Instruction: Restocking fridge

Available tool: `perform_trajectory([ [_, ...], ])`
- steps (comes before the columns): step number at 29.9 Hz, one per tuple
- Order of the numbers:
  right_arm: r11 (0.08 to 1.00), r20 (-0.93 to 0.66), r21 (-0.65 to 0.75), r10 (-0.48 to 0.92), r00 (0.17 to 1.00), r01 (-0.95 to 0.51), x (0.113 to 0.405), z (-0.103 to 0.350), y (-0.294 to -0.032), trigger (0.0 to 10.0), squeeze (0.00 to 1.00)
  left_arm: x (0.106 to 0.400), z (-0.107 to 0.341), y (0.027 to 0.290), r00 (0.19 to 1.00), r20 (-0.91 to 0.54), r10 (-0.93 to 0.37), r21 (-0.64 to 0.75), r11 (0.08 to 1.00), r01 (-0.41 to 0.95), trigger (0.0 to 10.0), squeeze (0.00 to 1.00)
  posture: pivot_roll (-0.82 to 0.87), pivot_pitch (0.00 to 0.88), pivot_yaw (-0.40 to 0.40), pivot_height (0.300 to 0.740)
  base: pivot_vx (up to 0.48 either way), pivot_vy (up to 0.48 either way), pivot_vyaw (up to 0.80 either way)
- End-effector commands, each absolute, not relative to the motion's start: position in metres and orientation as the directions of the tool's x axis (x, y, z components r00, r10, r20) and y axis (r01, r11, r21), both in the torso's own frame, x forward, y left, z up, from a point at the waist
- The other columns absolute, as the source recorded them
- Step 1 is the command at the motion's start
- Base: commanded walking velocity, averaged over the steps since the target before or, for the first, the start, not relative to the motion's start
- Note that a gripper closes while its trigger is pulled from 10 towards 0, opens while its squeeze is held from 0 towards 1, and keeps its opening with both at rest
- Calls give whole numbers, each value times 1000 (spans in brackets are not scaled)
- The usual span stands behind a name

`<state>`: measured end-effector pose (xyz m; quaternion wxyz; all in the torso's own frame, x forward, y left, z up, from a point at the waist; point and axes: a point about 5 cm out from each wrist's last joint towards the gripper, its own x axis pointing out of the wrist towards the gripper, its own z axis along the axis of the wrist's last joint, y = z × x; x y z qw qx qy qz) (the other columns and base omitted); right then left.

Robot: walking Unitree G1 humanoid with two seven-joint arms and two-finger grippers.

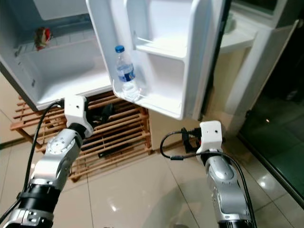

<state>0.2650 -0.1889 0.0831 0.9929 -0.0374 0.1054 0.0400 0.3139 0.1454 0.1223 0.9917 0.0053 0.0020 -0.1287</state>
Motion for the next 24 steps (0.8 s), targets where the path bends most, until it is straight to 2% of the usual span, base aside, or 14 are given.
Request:
perform_trajectory([
  [1, 996, -207, -44, 71, 976, -82, 265, 83, -190, 10000, 0, 311, 124, 136, 946, 2, -323, 30, 946, 323, 10000, 0, -131, 0, 102, 740, 0, -480, 725],
  [5, 995, -217, -47, 80, 973, -92, 262, 80, -188, 10000, 0, 312, 123, 137, 943, -6, -333, 33, 942, 333, 10000, 0, -127, 0, 105, 740, 0, -480, 700],
  [8, 997, -186, -63, 40, 982, -53, 266, 85, -197, 10000, 0, 315, 121, 146, 959, -27, -281, -8, 960, 281, 10000, 0, -126, 0, 106, 740, 0, -449, 685],
  [13, 996, -187, -86, -4, 982, -12, 272, 89, -205, 10000, 0, 316, 121, 150, 968, -25, -251, -15, 968, 251, 10000, 0, -125, 0, 109, 740, 403, -158, 0],
  [16, 993, -251, -120, -22, 968, -9, 270, 82, -208, 10000, 0, 315, 108, 150, 958, -108, -264, 1, 964, 266, 10000, 0, -125, 0, 104, 740, 0, 0, 0],
  [21, 993, -489, -111, -95, 867, 45, 251, 41, -222, 10000, 0, 305, 66, 155, 895, -373, -244, 20, 963, 270, 10000, 0, -123, 0, 99, 740, 0, 0, 0],
  [22, 984, -539, -128, -173, 824, 123, 242, 29, -234, 10000, 0, 301, 46, 162, 849, -482, -217, -6, 970, 245, 10000, 0, -122, 0, 99, 740, 0, 0, 0],
  [23, 975, -537, -148, -217, 815, 162, 241, 28, -240, 10000, 0, 300, 42, 166, 841, -503, -201, -20, 975, 221, 10000, 0, -123, 0, 99, 740, 0, 0, 0],
  [24, 942, -505, -197, -334, 795, 271, 242, 32, -257, 10000, 0, 302, 36, 177, 831, -536, -149, -41, 988, 151, 10000, 0, -127, 0, 102, 740, 0, 0, 0],
])
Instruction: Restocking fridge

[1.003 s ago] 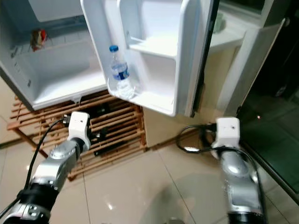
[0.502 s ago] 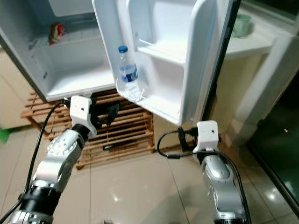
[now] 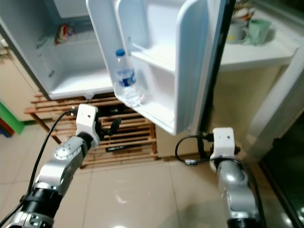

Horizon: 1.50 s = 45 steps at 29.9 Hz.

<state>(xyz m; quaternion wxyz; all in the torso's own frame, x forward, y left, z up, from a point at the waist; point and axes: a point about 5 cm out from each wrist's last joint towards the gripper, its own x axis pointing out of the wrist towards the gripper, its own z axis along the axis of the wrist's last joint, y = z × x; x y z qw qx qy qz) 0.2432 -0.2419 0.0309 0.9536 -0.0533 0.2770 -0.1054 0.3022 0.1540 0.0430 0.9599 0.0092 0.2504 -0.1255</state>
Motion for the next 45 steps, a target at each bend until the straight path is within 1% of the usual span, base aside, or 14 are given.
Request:
perform_trajectory([
  [1, 929, -481, -219, -370, 795, 300, 244, 37, -264, 10000, 0, 303, 35, 181, 830, -543, -130, -46, 991, 125, 10000, 0, -128, 0, 104, 740, 0, 0, 0],
  [6, 887, -361, -286, -450, 816, 363, 263, 60, -281, 10000, 0, 309, 38, 188, 833, -544, -103, -21, 994, 110, 10000, 0, -135, 0, 111, 740, 0, 0, 0],
  [9, 858, -237, -296, -492, 838, 420, 296, 90, -296, 10000, 0, 313, 38, 185, 827, -550, -116, 13, 989, 147, 10000, 0, -137, 0, 112, 740, 0, 0, 0],
  [19, 849, -101, -311, -477, 873, 428, 348, 140, -294, 10000, 0, 302, 18, 168, 747, -632, -208, -3, 964, 266, 10000, 0, -116, 0, 92, 740, 0, 0, 0],
  [23, 886, -98, -328, -376, 921, 327, 367, 146, -272, 10000, 0, 293, 5, 168, 708, -677, -199, 11, 960, 280, 10000, 0, -106, 0, 90, 740, 0, 0, 0],
  [25, 894, -106, -323, -359, 927, 309, 368, 145, -268, 10000, 0, 291, 2, 167, 693, -690, -211, -46, 967, 249, 10000, 0, -105, 0, 91, 740, 0, 0, 0],
  [26, 915, -130, -290, -328, 936, 281, 371, 142, -261, 10000, 0, 287, -4, 167, 665, -707, -240, -174, 971, 165, 10000, 0, -106, 0, 94, 740, 0, 0, 0],
  [27, 932, -147, -255, -300, 942, 257, 373, 139, -255, 10000, 0, 284, -9, 171, 651, -723, -232, -202, 972, 122, 10000, 0, -108, 0, 98, 740, 0, 0, 0],
  [34, 991, -136, -114, -88, 987, 73, 383, 140, -210, 10000, 0, 269, -25, 193, 596, -789, -149, -165, 986, 27, 10000, 0, -107, 0, 102, 740, 0, 0, 0],
  [35, 997, -98, -76, 17, 995, -25, 384, 145, -190, 10000, 0, 268, -26, 196, 596, -791, -141, -155, 988, 28, 10000, 0, -106, 0, 101, 740, 0, 0, 0],
  [37, 988, -49, -43, 143, 988, -145, 379, 152, -167, 10000, 0, 268, -26, 197, 594, -792, -140, -148, 988, 36, 10000, 0, -108, 0, 102, 740, 0, 0, 0],
  [40, 979, -28, -30, 202, 979, -203, 376, 156, -156, 10000, 0, 268, -26, 198, 592, -794, -140, -144, 989, 40, 10000, 0, -112, 0, 106, 740, 0, 0, 0],
  [42, 923, -40, -31, 383, 923, -385, 354, 162, -125, 10000, 0, 261, -31, 202, 570, -809, -145, -133, 989, 63, 10000, 0, -125, 0, 119, 740, 0, 0, 0],
  [45, 840, 35, 135, 527, 849, -526, 330, 182, -103, 10000, 0, 251, -38, 203, 540, -828, -152, -124, 988, 89, 10000, 0, -128, 0, 124, 740, 0, 0, 0],
])
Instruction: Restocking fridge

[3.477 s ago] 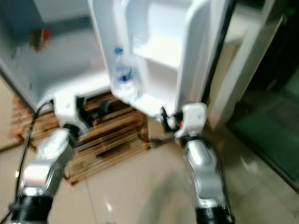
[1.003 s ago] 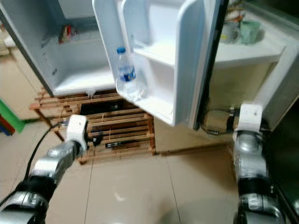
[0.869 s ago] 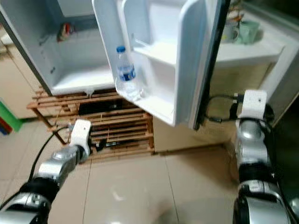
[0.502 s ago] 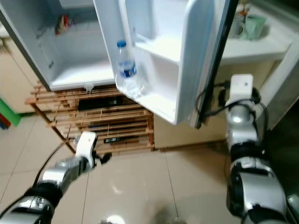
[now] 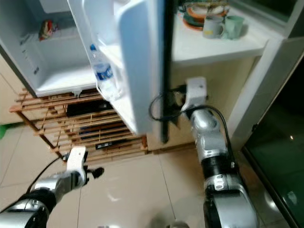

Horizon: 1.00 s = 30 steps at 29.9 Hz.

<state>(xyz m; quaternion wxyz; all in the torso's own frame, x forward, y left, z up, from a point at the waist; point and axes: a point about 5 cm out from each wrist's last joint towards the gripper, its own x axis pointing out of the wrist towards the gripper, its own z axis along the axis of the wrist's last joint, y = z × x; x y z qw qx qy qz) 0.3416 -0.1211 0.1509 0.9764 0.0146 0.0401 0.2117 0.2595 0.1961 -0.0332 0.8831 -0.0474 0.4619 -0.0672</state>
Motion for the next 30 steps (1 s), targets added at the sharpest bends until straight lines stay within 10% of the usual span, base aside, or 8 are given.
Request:
perform_trajectory([
  [1, 840, 35, 135, 527, 849, -526, 330, 182, -103, 10000, 0, 251, -38, 203, 540, -828, -152, -124, 988, 89, 10000, 0, -128, 0, 124, 740, 0, 0, 0],
  [4, 592, 261, 299, 704, 661, -748, 294, 231, -81, 10000, 0, 237, -49, 208, 509, -850, -136, -96, 990, 103, 10000, 0, -130, 0, 126, 740, 0, 0, 0],
  [8, 545, 297, 319, 719, 628, -775, 289, 235, -86, 10000, 0, 229, -54, 210, 500, -859, -112, -54, 990, 129, 10000, 0, -125, 0, 122, 740, 0, 0, 0],
  [15, 819, 27, 339, 483, 875, -463, 314, 185, -125, 10000, 0, 235, -52, 203, 572, -818, -58, 79, 974, 213, 10000, 0, -90, 0, 82, 740, 0, 0, 0],
  [25, 959, -41, 209, 204, 978, -191, 328, 162, -150, 10000, 0, 326, 39, 169, 902, -338, -269, 144, 932, 332, 10000, 0, -42, 0, 82, 740, 0, 0, 0],
  [30, 966, -37, 129, 230, 973, -223, 328, 157, -136, 10000, 0, 354, 92, 155, 932, -116, -345, 102, 929, 356, 10000, 0, -32, 0, 85, 740, 169, 0, 0],
])
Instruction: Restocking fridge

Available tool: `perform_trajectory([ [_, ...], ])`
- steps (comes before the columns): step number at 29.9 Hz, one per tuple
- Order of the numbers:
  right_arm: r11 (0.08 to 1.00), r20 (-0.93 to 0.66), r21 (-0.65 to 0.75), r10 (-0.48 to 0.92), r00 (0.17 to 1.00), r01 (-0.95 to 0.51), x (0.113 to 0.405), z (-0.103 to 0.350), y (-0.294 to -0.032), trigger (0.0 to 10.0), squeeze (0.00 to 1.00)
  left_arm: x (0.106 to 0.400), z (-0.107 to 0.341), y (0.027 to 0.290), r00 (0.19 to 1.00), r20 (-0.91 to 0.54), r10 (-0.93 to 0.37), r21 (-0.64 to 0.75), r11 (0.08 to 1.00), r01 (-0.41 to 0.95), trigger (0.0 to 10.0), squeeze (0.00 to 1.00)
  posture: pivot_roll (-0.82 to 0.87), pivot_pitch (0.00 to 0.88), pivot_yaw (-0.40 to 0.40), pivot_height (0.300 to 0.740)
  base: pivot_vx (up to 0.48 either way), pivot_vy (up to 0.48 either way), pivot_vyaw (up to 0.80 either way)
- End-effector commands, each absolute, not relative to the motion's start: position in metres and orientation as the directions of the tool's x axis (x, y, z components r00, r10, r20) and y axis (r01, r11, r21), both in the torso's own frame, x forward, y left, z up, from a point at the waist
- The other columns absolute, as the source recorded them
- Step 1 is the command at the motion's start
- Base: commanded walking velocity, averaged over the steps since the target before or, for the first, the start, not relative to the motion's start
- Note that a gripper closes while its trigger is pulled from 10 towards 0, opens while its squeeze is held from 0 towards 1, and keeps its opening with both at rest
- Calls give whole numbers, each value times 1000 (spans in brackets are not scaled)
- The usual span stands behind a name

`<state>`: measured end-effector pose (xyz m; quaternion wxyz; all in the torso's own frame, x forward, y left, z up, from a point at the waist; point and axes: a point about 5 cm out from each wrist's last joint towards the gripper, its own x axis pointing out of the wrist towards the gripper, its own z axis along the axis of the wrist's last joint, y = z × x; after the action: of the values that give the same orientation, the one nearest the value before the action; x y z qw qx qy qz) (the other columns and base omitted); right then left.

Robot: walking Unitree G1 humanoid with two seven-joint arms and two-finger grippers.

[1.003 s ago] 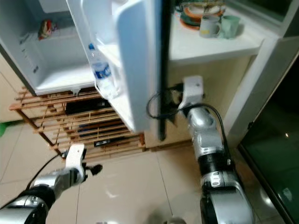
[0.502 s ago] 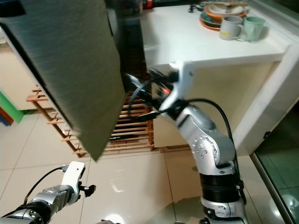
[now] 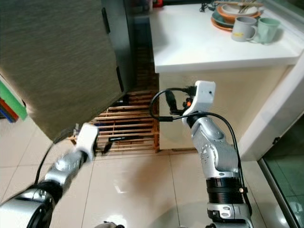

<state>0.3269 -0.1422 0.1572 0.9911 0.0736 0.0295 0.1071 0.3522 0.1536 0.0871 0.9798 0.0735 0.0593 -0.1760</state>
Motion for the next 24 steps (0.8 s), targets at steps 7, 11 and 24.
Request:
perform_trajectory([
  [7, 959, -55, 177, 235, 970, -222, 327, 145, -128, 10000, 0, 361, 125, 151, 942, 19, -335, 35, 942, 334, 10000, 0, -26, 0, 75, 740, 0, 480, -706],
  [11, 965, -57, 159, 221, 974, -210, 326, 141, -132, 10000, 0, 351, 128, 138, 934, 48, -355, 11, 935, 355, 10000, 0, -37, 0, 77, 740, 0, 480, -706],
  [24, 972, -34, 116, 212, 977, -206, 327, 137, -131, 10000, 0, 343, 133, 141, 945, 57, -323, 20, 946, 323, 10000, 0, -47, 0, 76, 740, 0, 288, -276],
])
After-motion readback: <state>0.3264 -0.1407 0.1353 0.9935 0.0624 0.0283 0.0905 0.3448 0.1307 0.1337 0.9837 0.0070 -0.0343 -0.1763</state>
